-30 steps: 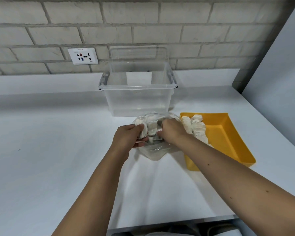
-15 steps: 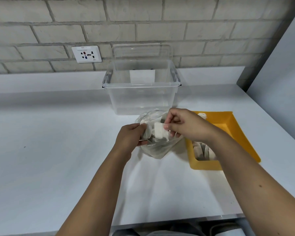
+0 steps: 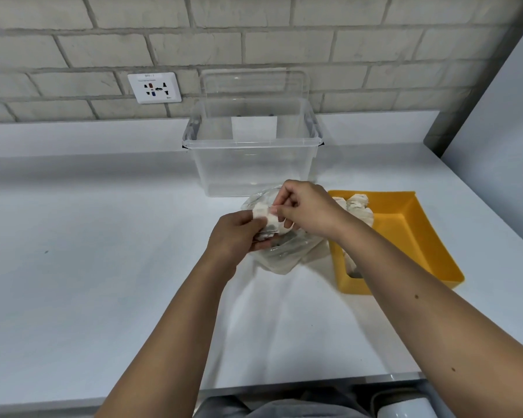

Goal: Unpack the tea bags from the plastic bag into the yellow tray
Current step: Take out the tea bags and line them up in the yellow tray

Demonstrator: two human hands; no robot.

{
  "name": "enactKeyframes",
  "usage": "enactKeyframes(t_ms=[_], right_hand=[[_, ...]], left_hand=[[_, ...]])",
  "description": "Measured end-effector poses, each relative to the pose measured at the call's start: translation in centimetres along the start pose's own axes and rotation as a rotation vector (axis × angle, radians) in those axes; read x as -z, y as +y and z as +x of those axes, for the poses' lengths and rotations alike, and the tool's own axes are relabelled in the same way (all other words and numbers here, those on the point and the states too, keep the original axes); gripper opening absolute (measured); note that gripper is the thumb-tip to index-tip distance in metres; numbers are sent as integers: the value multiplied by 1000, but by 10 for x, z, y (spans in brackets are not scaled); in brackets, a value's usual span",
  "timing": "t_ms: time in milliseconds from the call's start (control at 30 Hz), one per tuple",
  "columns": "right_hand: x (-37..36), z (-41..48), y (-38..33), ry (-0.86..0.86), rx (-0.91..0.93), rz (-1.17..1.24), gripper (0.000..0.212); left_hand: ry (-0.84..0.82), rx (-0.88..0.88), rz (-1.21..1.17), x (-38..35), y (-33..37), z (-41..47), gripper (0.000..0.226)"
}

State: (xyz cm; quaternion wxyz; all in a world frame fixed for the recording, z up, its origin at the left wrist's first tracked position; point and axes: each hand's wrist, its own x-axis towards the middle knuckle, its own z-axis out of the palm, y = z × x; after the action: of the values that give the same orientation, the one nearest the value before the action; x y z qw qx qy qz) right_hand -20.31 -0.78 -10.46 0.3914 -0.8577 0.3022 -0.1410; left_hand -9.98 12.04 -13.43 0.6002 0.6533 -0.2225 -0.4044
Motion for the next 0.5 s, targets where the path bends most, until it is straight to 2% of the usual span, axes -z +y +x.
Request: enactKeyframes(t_ms=[100, 200, 267, 333, 433, 500], right_hand=[[7, 11, 15, 66, -86, 26, 8], [-2, 23, 34, -21, -204, -201, 20], [-18, 30, 41, -81, -243, -357, 16], [-31, 33, 38, -40, -242, -477, 11], [-44, 38, 40, 89, -229, -622, 19], [-51, 40, 43, 94, -208, -726, 25]], left_hand=[[116, -70, 147, 5, -3, 8, 20], [151, -89, 192, 9, -2, 12, 20], [166, -84, 217, 9, -3, 14, 21], [176, -78, 238, 9, -5, 15, 20], [179, -64, 243, 9, -9, 15, 20], [173, -58, 239, 11, -9, 14, 21]])
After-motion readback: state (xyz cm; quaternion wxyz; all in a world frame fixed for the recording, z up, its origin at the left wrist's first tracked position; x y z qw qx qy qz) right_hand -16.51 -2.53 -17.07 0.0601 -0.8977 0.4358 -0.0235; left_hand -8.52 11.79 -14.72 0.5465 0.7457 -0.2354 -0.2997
